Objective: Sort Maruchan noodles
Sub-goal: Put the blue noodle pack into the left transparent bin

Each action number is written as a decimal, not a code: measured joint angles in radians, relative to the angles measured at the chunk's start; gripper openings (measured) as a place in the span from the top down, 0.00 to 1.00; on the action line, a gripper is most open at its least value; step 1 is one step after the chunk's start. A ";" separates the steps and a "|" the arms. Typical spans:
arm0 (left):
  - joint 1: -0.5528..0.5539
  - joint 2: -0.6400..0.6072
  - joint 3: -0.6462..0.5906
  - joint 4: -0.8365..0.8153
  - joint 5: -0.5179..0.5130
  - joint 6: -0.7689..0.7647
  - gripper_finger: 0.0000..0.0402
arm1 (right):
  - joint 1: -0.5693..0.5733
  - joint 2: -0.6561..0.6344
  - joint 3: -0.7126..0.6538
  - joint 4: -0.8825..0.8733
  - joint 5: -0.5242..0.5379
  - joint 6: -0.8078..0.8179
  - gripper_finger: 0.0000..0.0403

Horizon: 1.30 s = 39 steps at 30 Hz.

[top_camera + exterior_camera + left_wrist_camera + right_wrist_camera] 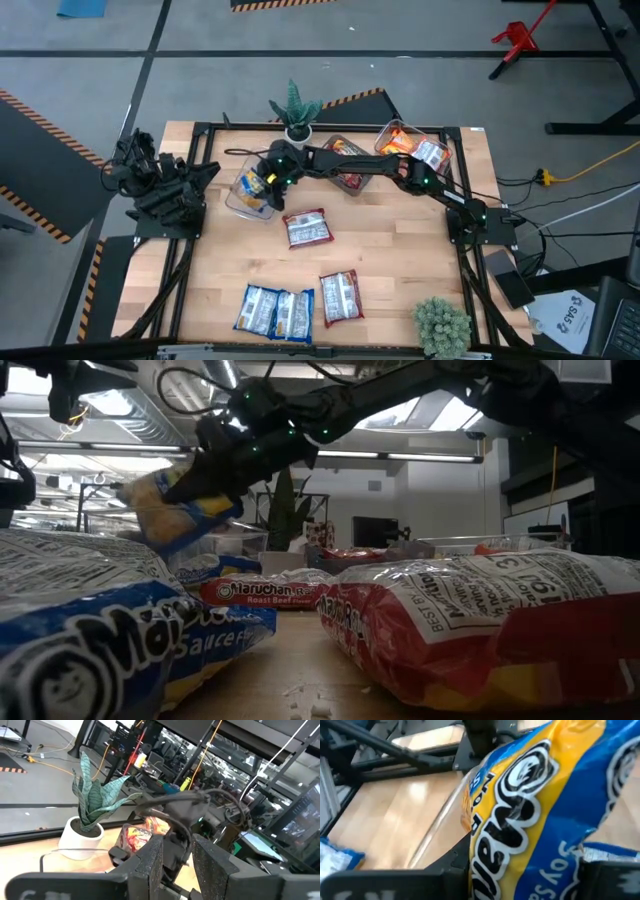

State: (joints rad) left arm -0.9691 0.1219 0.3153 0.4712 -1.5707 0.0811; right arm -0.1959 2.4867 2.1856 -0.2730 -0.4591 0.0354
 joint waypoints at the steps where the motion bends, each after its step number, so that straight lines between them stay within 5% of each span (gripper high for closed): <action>1: 0.000 0.000 0.000 0.001 0.000 0.000 0.75 | 0.000 0.003 0.002 0.002 -0.005 -0.014 0.73; 11: 0.000 0.000 0.000 -0.001 0.000 0.001 0.75 | 0.000 0.003 -0.003 -0.060 -0.021 -0.104 0.71; 19: 0.000 0.000 0.000 0.000 0.000 0.002 0.75 | -0.001 0.003 -0.004 -0.076 0.024 -0.122 0.52; 28: 0.000 0.000 0.000 0.000 0.000 0.024 0.75 | -0.006 0.005 0.170 -0.277 0.237 -0.193 0.42; 31: 0.000 0.000 0.000 -0.006 0.000 0.038 0.75 | -0.010 -0.049 0.137 -0.271 0.252 -0.199 0.42; 35: 0.000 0.000 0.000 -0.019 0.000 0.054 0.75 | -0.008 -0.080 0.139 -0.343 0.437 -0.198 0.42; 39: 0.000 0.000 0.000 -0.019 -0.001 0.075 0.75 | -0.004 -0.059 0.138 -0.371 0.464 -0.198 0.45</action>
State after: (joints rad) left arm -0.9688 0.1219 0.3153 0.4522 -1.5715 0.1561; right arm -0.1999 2.4274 2.3233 -0.6443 0.0051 -0.1626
